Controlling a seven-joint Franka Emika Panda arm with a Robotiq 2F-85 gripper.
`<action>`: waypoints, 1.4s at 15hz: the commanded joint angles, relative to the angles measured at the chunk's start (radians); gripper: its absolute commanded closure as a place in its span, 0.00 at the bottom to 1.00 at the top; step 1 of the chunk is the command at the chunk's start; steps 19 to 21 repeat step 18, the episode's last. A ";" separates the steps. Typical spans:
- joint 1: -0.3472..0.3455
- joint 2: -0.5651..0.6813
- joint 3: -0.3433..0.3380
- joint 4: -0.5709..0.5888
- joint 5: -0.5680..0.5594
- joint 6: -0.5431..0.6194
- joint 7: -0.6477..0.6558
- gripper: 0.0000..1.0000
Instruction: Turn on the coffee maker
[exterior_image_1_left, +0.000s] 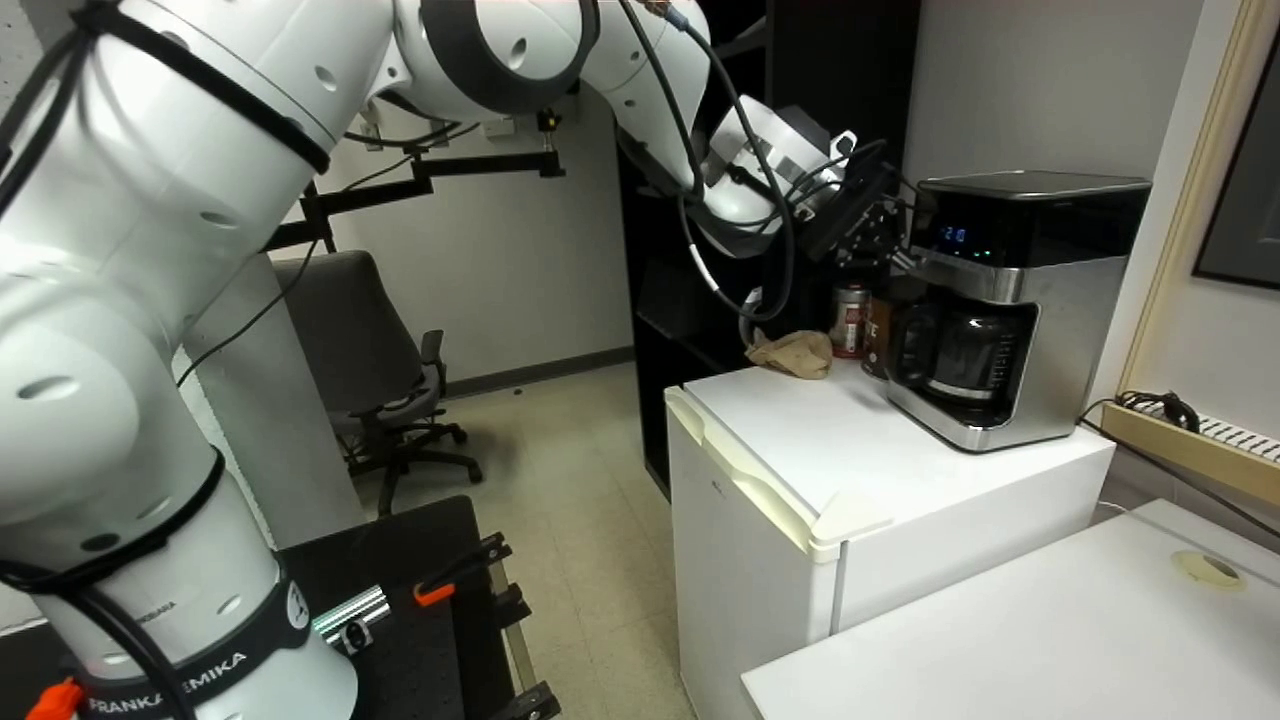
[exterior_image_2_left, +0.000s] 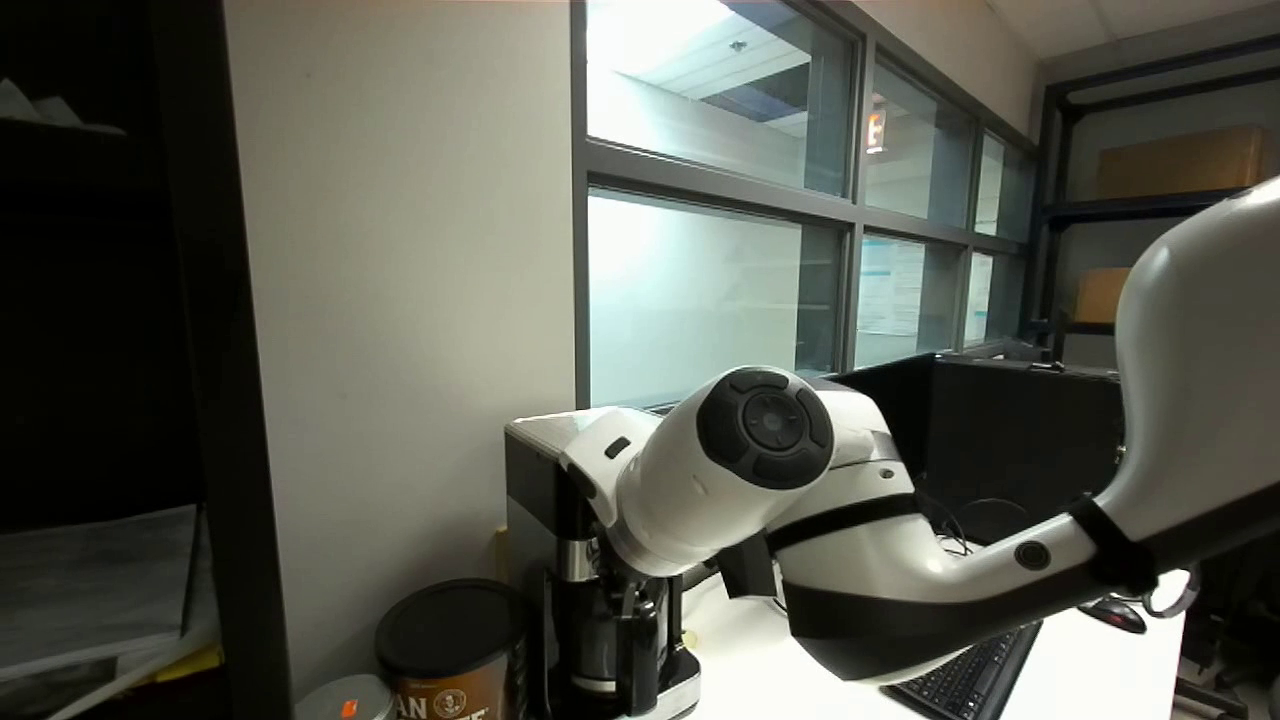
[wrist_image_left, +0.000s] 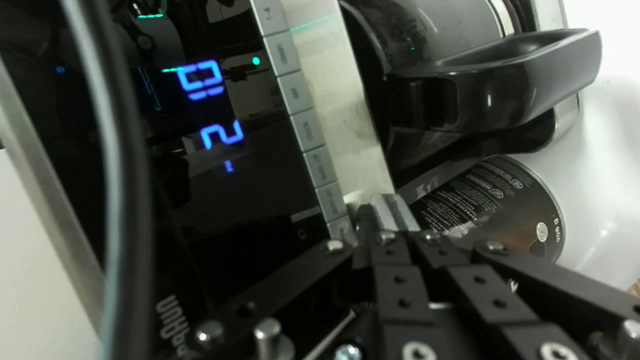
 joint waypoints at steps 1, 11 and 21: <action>0.008 -0.008 -0.025 0.008 -0.003 -0.006 -0.010 1.00; -0.001 -0.176 0.012 -0.245 0.027 -0.019 -0.001 1.00; -0.002 -0.364 0.043 -0.517 0.030 -0.011 0.050 1.00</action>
